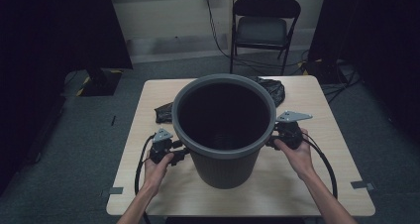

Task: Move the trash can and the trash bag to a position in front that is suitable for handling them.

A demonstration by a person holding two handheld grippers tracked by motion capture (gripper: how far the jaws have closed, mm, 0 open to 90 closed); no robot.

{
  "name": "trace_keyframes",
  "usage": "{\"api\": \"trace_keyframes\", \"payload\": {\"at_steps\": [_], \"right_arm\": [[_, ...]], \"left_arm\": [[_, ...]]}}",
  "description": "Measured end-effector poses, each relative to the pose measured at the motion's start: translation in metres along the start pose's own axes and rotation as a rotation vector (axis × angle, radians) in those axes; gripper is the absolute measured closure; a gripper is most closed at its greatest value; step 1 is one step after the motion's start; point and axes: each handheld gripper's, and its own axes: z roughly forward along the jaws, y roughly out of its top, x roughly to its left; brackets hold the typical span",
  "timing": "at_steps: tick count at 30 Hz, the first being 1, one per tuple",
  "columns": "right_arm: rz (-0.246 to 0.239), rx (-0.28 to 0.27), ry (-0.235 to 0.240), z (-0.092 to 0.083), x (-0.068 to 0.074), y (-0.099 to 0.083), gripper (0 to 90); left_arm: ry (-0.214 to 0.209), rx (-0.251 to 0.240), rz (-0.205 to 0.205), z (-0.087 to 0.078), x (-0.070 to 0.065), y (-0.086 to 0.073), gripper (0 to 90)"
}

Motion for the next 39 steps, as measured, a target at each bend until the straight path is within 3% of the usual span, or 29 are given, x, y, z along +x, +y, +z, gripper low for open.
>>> {"api": "trace_keyframes", "payload": {"at_steps": [3,7,10,11,12,15,18,20,21,24,25,26,27,28,29,30,31,32,33,34,35,39], "right_arm": [[0.004,0.009,0.002,-0.003,0.0,-0.001,43.4],[-0.008,0.009,-0.007,-0.003,0.003,-0.001,45.3],[-0.005,0.012,-0.001,-0.004,0.001,-0.001,42.7],[-0.004,0.015,0.005,-0.004,0.0,-0.001,43.2],[-0.004,0.015,0.005,-0.004,0.0,-0.001,43.2],[-0.029,0.022,-0.009,-0.007,0.002,-0.001,43.7],[-0.022,0.021,-0.007,-0.007,0.001,-0.001,43.2],[-0.013,0.013,-0.01,-0.007,0.001,-0.002,40.8],[0.002,0.007,-0.02,-0.006,-0.001,-0.006,33.0],[0.016,0.025,-0.013,-0.005,-0.004,-0.013,31.0],[0.012,0.055,-0.029,-0.002,-0.006,-0.022,31.0],[0.012,0.055,-0.029,-0.002,-0.006,-0.022,31.0],[0.027,0.075,-0.036,-0.001,-0.008,-0.033,31.0],[0.027,0.075,-0.036,-0.001,-0.008,-0.033,31.0],[0.029,0.099,-0.045,0.0,-0.01,-0.044,31.1],[0.029,0.099,-0.045,0.0,-0.01,-0.044,31.1],[0.04,0.114,-0.05,-0.001,-0.013,-0.056,31.7],[0.046,0.121,-0.056,-0.001,-0.014,-0.062,31.9],[0.051,0.129,-0.06,-0.001,-0.015,-0.068,31.9],[0.051,0.129,-0.06,-0.001,-0.015,-0.068,31.9],[0.065,0.148,-0.071,-0.003,-0.018,-0.077,32.0],[0.063,0.165,-0.089,-0.006,-0.024,-0.084,31.1]], "left_arm": [[-0.026,0.012,0.008,-0.003,-0.002,-0.002,49.6],[-0.014,0.017,0.028,-0.006,-0.004,-0.003,49.6],[-0.008,0.006,0.009,-0.007,-0.007,-0.005,48.8],[-0.036,0.006,-0.006,-0.007,-0.007,-0.006,50.6],[-0.036,0.006,-0.006,-0.007,-0.007,-0.006,53.7],[-0.052,0.018,0.0,-0.007,-0.008,-0.008,50.7],[-0.037,0.014,-0.004,-0.006,-0.007,-0.008,45.8],[-0.037,0.014,-0.013,-0.005,-0.003,-0.006,34.7],[-0.048,0.005,-0.019,-0.005,0.002,-0.003,32.0],[-0.034,0.0,-0.018,-0.003,0.007,0.001,28.4],[-0.009,0.032,0.018,0.001,0.014,0.005,24.5],[-0.009,0.032,0.018,0.001,0.014,0.005,23.1],[0.02,0.018,0.018,0.007,0.023,0.01,23.1],[0.02,0.018,0.018,0.007,0.023,0.01,23.0],[0.034,0.031,0.028,0.015,0.036,0.018,22.9],[0.034,0.031,0.028,0.015,0.036,0.018,22.4],[0.07,0.032,0.035,0.025,0.046,0.028,22.4],[0.07,0.032,0.035,0.025,0.046,0.028,22.2],[0.045,0.005,-0.008,0.035,0.056,0.04,22.2],[0.045,0.005,-0.008,0.035,0.056,0.04,22.4],[0.094,0.031,0.059,0.048,0.06,0.052,23.1],[0.108,0.033,0.096,0.075,0.073,0.072,31.0]]}}
